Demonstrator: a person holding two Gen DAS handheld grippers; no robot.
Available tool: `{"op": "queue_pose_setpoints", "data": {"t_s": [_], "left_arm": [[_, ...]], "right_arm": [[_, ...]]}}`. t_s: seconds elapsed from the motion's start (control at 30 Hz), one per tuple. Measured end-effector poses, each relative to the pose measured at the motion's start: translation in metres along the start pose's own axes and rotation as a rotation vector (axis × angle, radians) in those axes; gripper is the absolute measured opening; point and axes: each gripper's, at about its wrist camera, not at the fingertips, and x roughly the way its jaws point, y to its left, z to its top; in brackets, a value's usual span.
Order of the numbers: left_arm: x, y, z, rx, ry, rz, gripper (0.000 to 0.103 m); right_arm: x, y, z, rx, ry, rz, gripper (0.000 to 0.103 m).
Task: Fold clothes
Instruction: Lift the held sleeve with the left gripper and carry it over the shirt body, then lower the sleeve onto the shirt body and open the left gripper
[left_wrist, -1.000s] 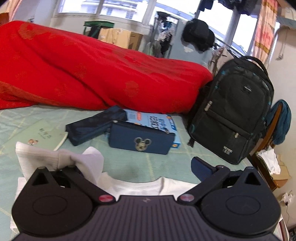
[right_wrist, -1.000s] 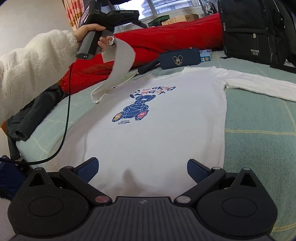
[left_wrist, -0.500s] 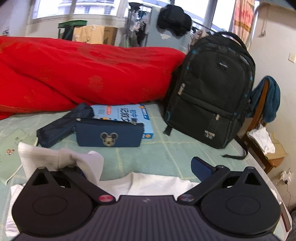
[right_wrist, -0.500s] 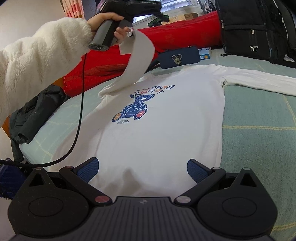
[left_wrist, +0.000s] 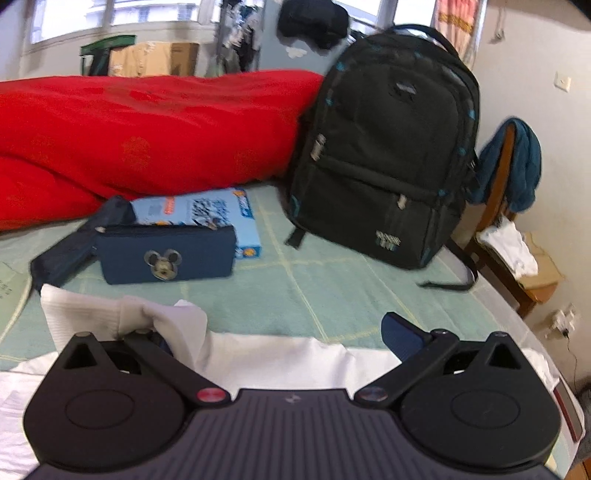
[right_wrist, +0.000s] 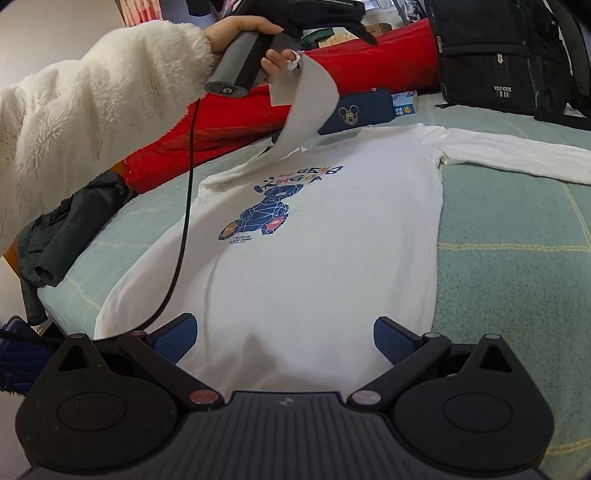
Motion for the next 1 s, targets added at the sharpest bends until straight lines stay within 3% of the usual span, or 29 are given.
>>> {"op": "queue_pose_setpoints", "data": {"t_s": [0.27, 0.57, 0.73, 0.83, 1.0], "left_arm": [[0.023, -0.006, -0.030, 0.070, 0.104, 0.001, 0.102], [0.018, -0.015, -0.060, 0.198, 0.202, -0.067, 0.102], [0.001, -0.017, -0.076, 0.261, 0.267, -0.145, 0.102], [-0.018, -0.012, -0.087, 0.298, 0.245, -0.154, 0.102], [-0.047, 0.026, -0.110, 0.249, 0.235, -0.162, 0.102]], "right_arm": [[0.002, 0.000, 0.000, 0.003, 0.007, -0.005, 0.103], [0.004, 0.005, 0.002, 0.002, 0.018, -0.028, 0.103], [0.006, 0.014, 0.004, -0.010, 0.028, -0.040, 0.103], [0.006, 0.020, 0.005, -0.017, 0.032, -0.056, 0.103], [0.005, 0.028, 0.006, -0.019, 0.040, -0.085, 0.103]]}}
